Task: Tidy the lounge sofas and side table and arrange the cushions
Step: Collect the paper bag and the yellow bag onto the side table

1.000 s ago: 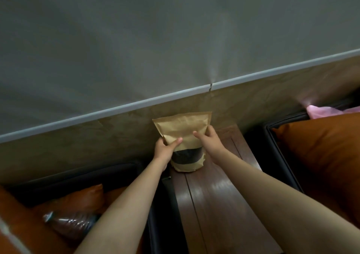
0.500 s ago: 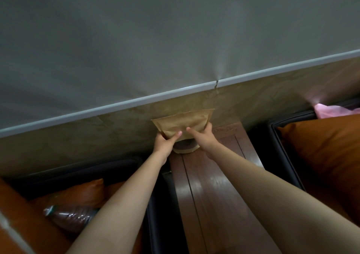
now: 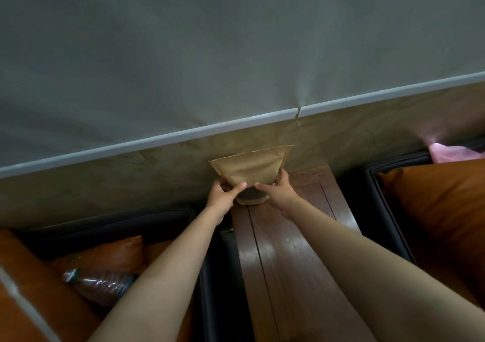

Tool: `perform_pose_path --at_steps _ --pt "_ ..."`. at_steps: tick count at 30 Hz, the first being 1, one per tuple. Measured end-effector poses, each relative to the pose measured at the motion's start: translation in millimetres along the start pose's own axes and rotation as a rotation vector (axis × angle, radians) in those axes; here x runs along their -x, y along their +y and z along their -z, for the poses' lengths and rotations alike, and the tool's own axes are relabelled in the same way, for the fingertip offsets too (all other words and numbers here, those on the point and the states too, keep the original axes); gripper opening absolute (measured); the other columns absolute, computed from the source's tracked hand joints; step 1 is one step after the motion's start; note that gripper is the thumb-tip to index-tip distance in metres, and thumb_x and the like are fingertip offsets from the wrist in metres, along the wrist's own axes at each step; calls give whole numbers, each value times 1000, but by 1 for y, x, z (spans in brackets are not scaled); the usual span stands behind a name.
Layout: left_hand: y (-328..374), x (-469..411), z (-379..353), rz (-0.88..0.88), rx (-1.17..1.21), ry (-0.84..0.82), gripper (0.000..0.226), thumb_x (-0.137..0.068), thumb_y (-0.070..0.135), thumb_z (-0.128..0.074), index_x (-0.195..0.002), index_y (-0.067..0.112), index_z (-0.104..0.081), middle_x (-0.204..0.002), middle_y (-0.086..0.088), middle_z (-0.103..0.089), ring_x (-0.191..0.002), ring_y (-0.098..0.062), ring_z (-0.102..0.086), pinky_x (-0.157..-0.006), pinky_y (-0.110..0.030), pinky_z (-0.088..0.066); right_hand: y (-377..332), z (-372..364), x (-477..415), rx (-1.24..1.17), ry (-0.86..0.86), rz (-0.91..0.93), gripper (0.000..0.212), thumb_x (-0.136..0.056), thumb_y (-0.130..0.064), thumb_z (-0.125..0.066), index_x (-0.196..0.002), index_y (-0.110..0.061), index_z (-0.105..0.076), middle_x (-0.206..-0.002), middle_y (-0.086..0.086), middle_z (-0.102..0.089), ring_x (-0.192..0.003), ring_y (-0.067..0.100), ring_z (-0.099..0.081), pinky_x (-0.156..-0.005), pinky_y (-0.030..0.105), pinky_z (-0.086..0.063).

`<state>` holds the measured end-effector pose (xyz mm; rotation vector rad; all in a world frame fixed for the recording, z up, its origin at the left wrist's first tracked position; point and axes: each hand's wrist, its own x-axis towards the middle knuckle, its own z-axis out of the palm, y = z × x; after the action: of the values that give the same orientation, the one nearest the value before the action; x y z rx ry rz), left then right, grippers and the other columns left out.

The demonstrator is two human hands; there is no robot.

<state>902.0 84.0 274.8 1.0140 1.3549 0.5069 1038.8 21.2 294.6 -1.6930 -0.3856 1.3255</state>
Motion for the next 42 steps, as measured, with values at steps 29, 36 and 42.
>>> perform_pose_path --at_steps 29,36,42 --pt "1 38 8 66 -245 -64 63 -85 25 -73 -134 4 -38 -136 -12 -52 -117 -20 -51 -86 -30 -41 -7 0 35 237 80 -52 101 -83 -20 -75 -154 -7 -3 -157 16 -25 -142 31 -29 -109 38 -32" --pt "8 72 -4 -44 -271 -13 71 -83 26 -75 -140 6 -39 -142 -12 -46 -126 -25 -49 -103 -38 -43 -5 17 73 460 70 118 88 -84 -24 -74 -152 -10 -21 -152 10 -36 -137 26 -39 -105 33 -38" --pt "13 116 -22 -233 -444 4 59 -81 21 -77 -131 6 -49 -133 -10 -54 -120 -23 -53 -99 -32 -43 6 43 118 734 80 312 73 -87 -23 -70 -149 -14 -31 -146 10 -46 -132 27 -46 -100 34 -42"
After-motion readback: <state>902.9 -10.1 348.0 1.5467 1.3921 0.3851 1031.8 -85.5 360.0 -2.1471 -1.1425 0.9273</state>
